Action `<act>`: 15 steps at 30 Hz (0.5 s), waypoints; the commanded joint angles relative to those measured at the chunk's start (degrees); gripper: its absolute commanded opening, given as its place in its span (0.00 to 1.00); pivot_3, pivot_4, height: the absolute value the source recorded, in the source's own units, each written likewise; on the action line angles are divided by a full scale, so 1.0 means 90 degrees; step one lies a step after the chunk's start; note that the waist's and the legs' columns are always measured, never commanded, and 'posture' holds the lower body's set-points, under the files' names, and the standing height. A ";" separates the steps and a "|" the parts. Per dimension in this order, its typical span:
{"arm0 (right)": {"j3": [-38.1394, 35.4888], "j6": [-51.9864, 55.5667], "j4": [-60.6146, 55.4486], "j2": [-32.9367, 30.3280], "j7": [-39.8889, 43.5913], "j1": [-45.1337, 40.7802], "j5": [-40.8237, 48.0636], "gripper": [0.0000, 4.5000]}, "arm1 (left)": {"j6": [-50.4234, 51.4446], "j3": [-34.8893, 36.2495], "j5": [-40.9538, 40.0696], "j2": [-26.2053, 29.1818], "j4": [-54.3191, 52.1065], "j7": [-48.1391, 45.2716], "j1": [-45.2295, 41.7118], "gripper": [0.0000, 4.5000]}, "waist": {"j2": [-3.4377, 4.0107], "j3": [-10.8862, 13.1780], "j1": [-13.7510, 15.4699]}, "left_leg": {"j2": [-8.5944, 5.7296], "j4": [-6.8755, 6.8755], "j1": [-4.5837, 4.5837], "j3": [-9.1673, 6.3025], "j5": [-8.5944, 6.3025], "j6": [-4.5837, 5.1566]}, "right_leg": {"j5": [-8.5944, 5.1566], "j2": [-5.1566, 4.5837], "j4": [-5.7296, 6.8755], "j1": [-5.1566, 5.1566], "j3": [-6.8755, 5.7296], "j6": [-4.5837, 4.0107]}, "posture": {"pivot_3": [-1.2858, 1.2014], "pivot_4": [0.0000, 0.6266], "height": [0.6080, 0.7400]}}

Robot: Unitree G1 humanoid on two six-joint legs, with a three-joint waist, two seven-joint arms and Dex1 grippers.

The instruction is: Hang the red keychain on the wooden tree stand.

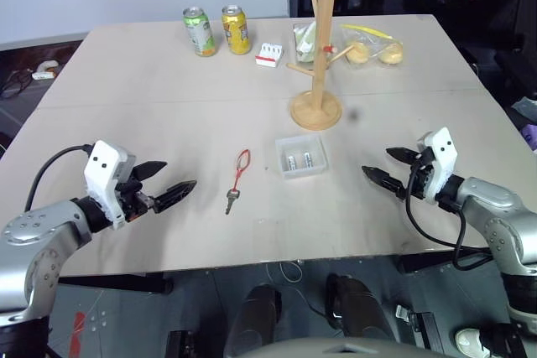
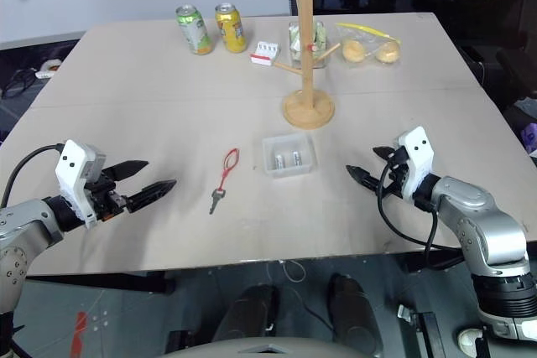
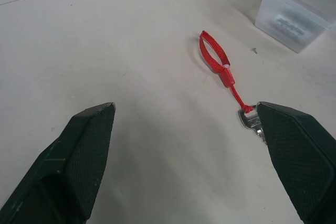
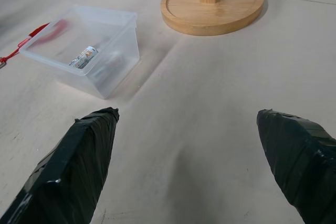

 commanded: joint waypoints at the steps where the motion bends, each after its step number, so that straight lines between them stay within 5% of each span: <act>1: -0.0221 0.0278 -0.0338 -0.0065 -0.0065 -0.0233 0.0276 1.00 | 0.0010 0.0154 -0.0092 0.0101 -0.0169 -0.0019 -0.0108 0.98 | 0.0000 0.0000 -0.0001 | 0.0000 0.0000 0.0000 0.0000 0.0000 0.0000 | 0.0000 0.0000 0.0000 0.0000 0.0000 0.0000 | 0.52 0.24 1.00; 6: -0.0198 0.1641 -0.0878 0.0388 -0.0896 -0.0975 0.1034 1.00 | 0.0418 0.0158 -0.0714 0.0184 -0.0699 -0.0168 -0.0446 0.98 | -0.0002 0.0002 -0.0013 | 0.0004 0.0000 0.0000 0.0001 0.0000 0.0000 | 0.0000 0.0005 0.0002 -0.0002 0.0002 0.0000 | 0.52 0.24 1.00; 15: 0.0454 0.2910 -0.1129 0.1232 -0.2151 -0.1934 0.0981 1.00 | 0.1034 -0.0212 -0.1546 0.0601 -0.1314 -0.0537 -0.1092 0.98 | -0.0011 0.0003 -0.0059 | 0.0005 -0.0004 -0.0001 -0.0001 0.0000 0.0000 | 0.0000 0.0014 0.0002 -0.0004 0.0010 -0.0001 | 0.52 0.24 1.00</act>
